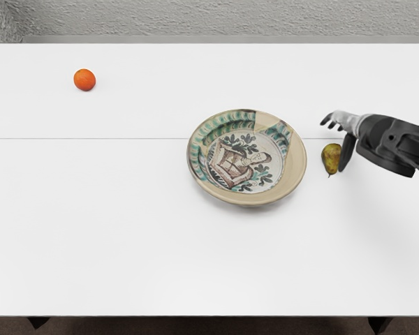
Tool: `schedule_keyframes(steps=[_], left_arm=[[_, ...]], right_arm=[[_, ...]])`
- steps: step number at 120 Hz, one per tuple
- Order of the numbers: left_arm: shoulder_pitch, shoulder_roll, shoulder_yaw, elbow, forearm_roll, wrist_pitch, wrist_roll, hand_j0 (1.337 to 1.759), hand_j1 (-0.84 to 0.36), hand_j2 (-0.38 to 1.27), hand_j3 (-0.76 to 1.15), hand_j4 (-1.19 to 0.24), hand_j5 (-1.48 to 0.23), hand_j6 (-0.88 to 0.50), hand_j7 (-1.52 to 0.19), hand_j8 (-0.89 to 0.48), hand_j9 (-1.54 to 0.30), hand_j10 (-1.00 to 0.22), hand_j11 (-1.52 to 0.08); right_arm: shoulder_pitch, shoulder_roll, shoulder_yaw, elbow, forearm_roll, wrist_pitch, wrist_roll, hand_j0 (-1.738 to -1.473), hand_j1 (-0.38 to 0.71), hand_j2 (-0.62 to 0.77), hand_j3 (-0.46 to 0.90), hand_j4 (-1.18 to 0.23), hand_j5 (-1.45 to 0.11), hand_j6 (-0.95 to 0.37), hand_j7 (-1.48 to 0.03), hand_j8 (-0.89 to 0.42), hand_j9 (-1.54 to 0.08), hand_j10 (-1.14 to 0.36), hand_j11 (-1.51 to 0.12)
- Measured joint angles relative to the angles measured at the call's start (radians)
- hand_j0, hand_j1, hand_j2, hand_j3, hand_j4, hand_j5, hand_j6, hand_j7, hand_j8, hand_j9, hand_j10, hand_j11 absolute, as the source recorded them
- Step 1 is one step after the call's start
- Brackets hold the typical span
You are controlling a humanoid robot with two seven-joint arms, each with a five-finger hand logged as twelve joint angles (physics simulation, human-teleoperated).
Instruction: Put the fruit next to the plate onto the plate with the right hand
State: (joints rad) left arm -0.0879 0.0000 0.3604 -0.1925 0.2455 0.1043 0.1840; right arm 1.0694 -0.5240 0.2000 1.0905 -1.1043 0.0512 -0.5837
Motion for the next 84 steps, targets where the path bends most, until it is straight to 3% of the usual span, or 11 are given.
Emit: schedule_keyframes(steps=[84], left_arm=[[0.004,0.000,0.000,0.002,0.000,0.000,0.000,1.658,0.35,0.00,0.00,0.00,0.00,0.00,0.00,0.00,0.00,0.00,0.00]], right_arm=[[-0.003,-0.025,-0.024,0.064,0.002,0.005,0.016,-1.658,0.11,-0.02,0.00,-0.40,-0.52,-0.40,-0.52,-0.40,-0.52,-0.40,-0.52]])
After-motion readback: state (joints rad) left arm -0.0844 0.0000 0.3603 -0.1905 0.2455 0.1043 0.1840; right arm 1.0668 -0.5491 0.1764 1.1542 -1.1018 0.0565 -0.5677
